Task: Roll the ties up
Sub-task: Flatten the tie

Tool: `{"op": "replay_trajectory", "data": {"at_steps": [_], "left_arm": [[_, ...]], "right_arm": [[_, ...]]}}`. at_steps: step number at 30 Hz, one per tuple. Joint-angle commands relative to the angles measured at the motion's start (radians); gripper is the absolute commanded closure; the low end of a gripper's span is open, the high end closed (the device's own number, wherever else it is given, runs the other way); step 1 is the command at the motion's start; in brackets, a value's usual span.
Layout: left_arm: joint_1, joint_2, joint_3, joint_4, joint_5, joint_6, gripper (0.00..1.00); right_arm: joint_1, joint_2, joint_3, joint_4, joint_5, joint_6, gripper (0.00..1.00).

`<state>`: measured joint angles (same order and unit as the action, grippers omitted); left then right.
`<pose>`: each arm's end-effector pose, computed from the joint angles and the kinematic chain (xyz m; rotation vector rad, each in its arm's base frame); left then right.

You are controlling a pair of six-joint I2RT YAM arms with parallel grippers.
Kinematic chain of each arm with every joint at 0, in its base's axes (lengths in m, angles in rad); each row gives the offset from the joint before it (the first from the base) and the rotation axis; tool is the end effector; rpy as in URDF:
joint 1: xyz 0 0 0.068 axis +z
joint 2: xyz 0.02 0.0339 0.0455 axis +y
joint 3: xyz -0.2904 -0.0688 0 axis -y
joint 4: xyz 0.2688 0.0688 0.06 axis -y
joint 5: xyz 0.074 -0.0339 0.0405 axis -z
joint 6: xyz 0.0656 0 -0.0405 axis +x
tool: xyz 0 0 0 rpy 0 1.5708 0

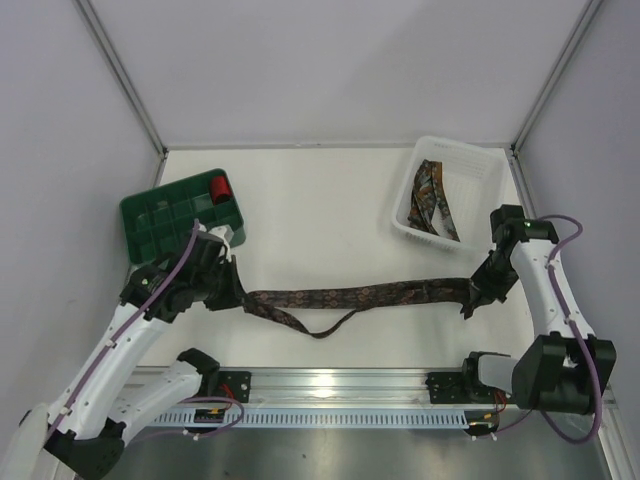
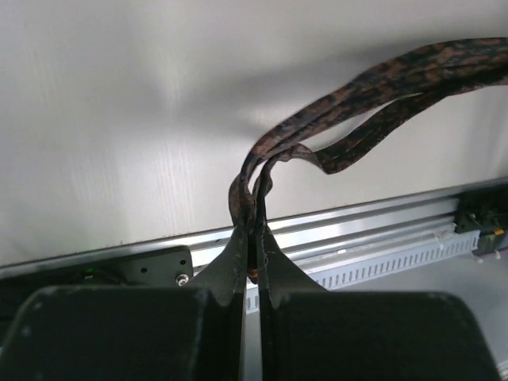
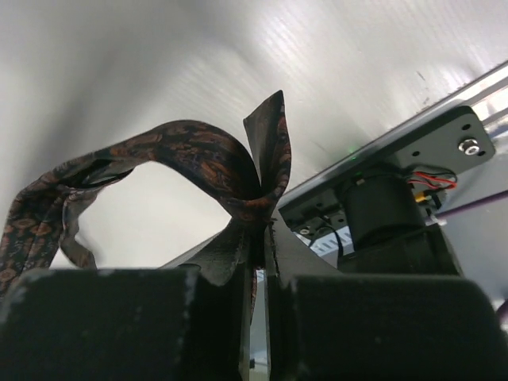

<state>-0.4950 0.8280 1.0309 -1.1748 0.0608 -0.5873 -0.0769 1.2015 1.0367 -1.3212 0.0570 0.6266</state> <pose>0.1331 -0.0764 0.3251 -0.0962 2.6152 -0.4844 0.2011 -0.0192 0.2604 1.0523 2.8565 -0.0485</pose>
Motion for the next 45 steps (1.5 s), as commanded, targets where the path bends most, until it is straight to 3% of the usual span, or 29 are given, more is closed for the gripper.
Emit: {"op": "replay_trajectory", "data": {"at_steps": [1, 5, 9, 13, 16, 17, 21, 23, 28, 33, 39, 43, 45], "left_arm": [[0.056, -0.033, -0.075, -0.013, -0.049, -0.052, 1.00], [0.148, -0.085, -0.109, -0.025, -0.029, -0.069, 1.00], [0.156, -0.105, -0.112, -0.077, -0.059, -0.065, 0.98], [0.162, -0.112, -0.204, -0.017, 0.008, -0.080, 0.98], [0.162, -0.107, -0.230, 0.015, 0.014, -0.092, 0.95], [0.162, -0.109, -0.227, 0.007, -0.013, -0.095, 0.94], [0.164, -0.116, -0.203, -0.037, -0.059, -0.104, 0.85], [0.164, -0.130, -0.206, -0.043, -0.059, -0.117, 0.82], [0.164, -0.119, -0.232, -0.017, -0.050, -0.128, 0.78], [0.165, -0.104, -0.201, -0.013, -0.059, -0.111, 0.78], [0.173, -0.095, -0.173, -0.022, -0.099, -0.083, 0.75], [0.187, -0.079, -0.203, -0.011, -0.073, -0.056, 0.73], [0.191, -0.069, -0.216, -0.016, -0.079, -0.051, 0.71]], "right_arm": [[-0.038, 0.061, -0.004, -0.020, 0.035, -0.068, 1.00], [-0.052, 0.163, 0.003, 0.008, 0.073, -0.073, 1.00], [-0.095, 0.239, 0.020, 0.037, 0.049, -0.094, 1.00], [-0.095, 0.306, -0.006, 0.137, 0.035, -0.122, 1.00], [-0.095, 0.366, -0.018, 0.175, -0.026, -0.137, 0.82], [-0.095, 0.371, -0.015, 0.181, -0.040, -0.152, 0.59], [-0.084, 0.357, 0.089, 0.139, 0.019, -0.159, 0.26], [-0.042, 0.362, 0.194, 0.079, 0.065, -0.165, 0.23], [0.051, 0.334, 0.283, 0.002, 0.038, -0.153, 0.27], [0.042, 0.294, 0.145, 0.026, -0.092, -0.139, 0.47], [-0.012, 0.245, 0.008, 0.164, -0.169, -0.062, 0.49], [0.025, 0.271, -0.033, 0.257, -0.128, 0.024, 0.49], [0.025, 0.270, -0.055, 0.313, -0.082, 0.077, 0.54]]}}
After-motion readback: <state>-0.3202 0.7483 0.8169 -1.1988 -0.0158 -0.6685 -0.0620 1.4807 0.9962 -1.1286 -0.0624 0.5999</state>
